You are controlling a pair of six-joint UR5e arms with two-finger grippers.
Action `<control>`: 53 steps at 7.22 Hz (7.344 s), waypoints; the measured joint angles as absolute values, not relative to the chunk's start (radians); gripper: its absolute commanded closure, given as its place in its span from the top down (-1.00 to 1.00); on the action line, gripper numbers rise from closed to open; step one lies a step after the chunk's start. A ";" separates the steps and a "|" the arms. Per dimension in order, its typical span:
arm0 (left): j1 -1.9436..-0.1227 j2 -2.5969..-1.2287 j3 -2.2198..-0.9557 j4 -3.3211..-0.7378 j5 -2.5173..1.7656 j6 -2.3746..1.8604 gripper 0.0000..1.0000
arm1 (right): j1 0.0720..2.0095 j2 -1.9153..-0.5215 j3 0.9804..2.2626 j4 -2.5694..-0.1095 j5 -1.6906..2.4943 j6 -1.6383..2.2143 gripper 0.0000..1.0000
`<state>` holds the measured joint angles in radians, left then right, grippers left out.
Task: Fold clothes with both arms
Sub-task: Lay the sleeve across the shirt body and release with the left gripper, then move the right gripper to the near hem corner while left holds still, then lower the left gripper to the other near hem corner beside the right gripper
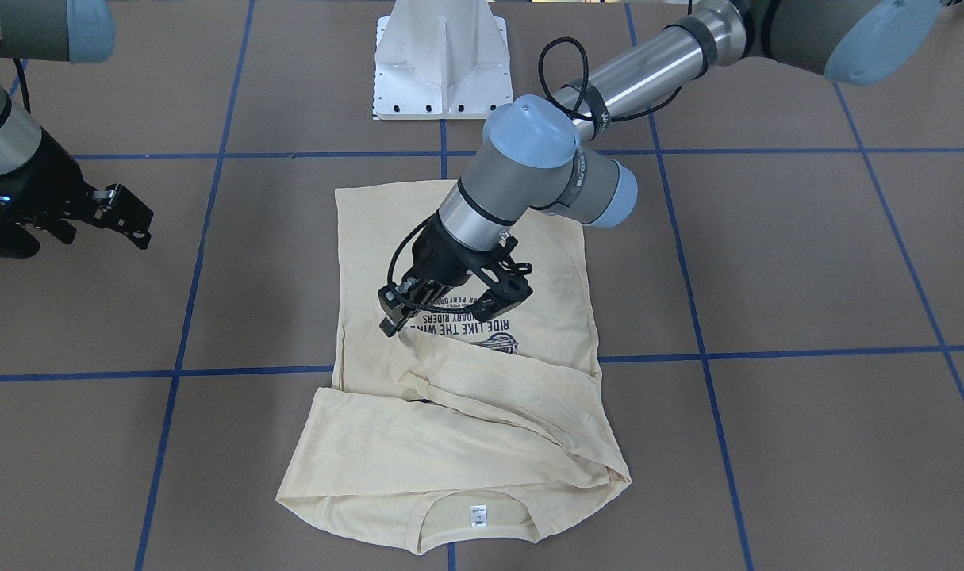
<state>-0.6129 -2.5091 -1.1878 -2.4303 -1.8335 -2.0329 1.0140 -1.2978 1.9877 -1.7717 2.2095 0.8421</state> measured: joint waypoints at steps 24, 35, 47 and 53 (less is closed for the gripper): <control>-0.650 -1.935 -1.763 -2.364 -1.903 -1.709 1.00 | 0.362 -1.304 1.873 -1.189 1.838 1.541 0.99; -0.653 -1.919 -1.764 -2.367 -1.902 -1.709 1.00 | 0.344 -1.298 1.861 -1.223 1.845 1.542 0.21; -0.646 -1.839 -1.840 -2.363 -1.893 -1.712 0.99 | 0.350 -1.299 1.931 -1.223 1.849 1.556 -1.00; -0.377 -1.786 -1.894 -2.146 -1.609 -1.719 0.99 | 0.366 -1.298 1.962 -1.223 1.848 1.557 -1.00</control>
<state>-0.3772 -1.7861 -1.8944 -2.1463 -1.6087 -1.7194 0.3662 -1.2984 1.9624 -1.2226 1.8484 1.5569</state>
